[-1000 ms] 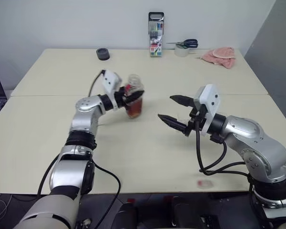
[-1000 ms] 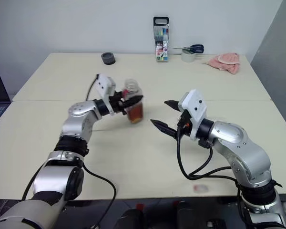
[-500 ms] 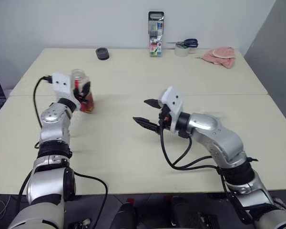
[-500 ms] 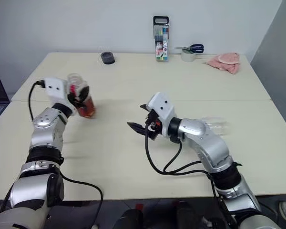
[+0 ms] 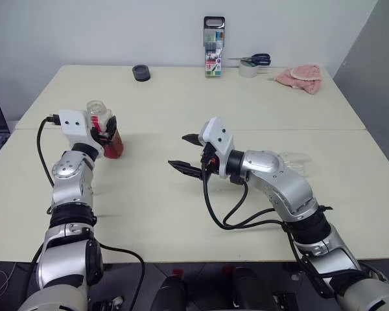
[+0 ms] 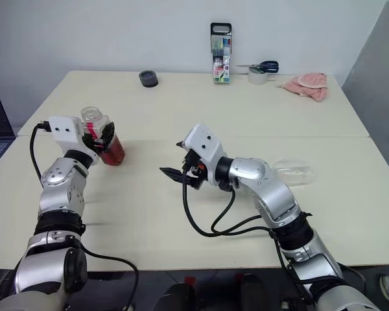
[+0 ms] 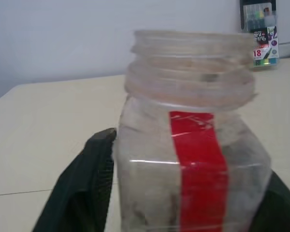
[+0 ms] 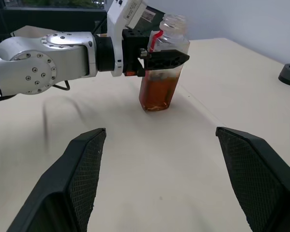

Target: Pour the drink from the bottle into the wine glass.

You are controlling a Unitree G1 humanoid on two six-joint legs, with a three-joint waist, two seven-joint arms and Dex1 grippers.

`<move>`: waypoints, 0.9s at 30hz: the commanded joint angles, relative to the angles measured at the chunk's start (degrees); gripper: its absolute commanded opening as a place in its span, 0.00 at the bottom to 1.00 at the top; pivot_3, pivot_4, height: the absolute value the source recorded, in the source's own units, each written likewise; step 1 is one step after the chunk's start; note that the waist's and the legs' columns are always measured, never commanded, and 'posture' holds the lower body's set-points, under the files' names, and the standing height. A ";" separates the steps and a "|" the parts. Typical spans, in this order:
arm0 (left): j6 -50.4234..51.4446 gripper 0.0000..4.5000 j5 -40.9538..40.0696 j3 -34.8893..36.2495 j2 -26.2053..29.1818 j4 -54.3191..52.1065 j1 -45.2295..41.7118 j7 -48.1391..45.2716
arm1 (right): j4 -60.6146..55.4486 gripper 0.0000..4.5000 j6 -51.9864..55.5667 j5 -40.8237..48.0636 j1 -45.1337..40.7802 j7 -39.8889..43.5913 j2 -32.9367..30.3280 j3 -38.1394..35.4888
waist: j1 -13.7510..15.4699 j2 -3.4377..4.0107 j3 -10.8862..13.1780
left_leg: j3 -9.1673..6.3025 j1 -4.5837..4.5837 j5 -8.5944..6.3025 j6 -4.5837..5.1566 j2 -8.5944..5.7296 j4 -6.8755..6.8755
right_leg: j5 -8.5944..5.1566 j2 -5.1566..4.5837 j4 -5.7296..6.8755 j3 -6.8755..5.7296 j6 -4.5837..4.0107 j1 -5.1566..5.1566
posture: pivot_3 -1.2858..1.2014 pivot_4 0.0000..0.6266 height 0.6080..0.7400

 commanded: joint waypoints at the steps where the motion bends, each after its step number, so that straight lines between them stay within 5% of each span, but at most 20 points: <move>1: -0.99 0.92 -0.74 1.10 0.24 -2.61 0.42 0.01 | -1.76 0.86 -1.09 -0.48 -0.89 1.04 0.27 0.04 | 0.00 0.00 0.00 | 0.00 0.00 0.00 0.00 0.00 0.00 | 0.00 0.00 0.00 0.00 0.00 0.00 | 0.52 0.24 1.00; 3: -1.06 1.00 -0.86 1.11 0.11 -2.76 0.64 0.03 | -1.94 0.86 -1.00 -0.73 -0.79 1.28 0.30 0.03 | 0.00 0.00 0.00 | 0.00 0.00 0.00 0.00 0.00 0.00 | 0.00 0.00 -0.01 0.00 0.00 0.00 | 0.52 0.24 1.00; 27: -2.22 1.00 1.85 0.76 -2.89 -12.94 15.55 5.19 | -7.52 0.86 -6.37 -5.60 9.68 4.80 -8.26 0.67 | 0.03 -0.02 -0.02 | 0.04 0.04 -0.05 0.09 0.05 -0.03 | 0.01 0.00 0.00 0.02 -0.01 0.00 | 0.52 0.24 1.00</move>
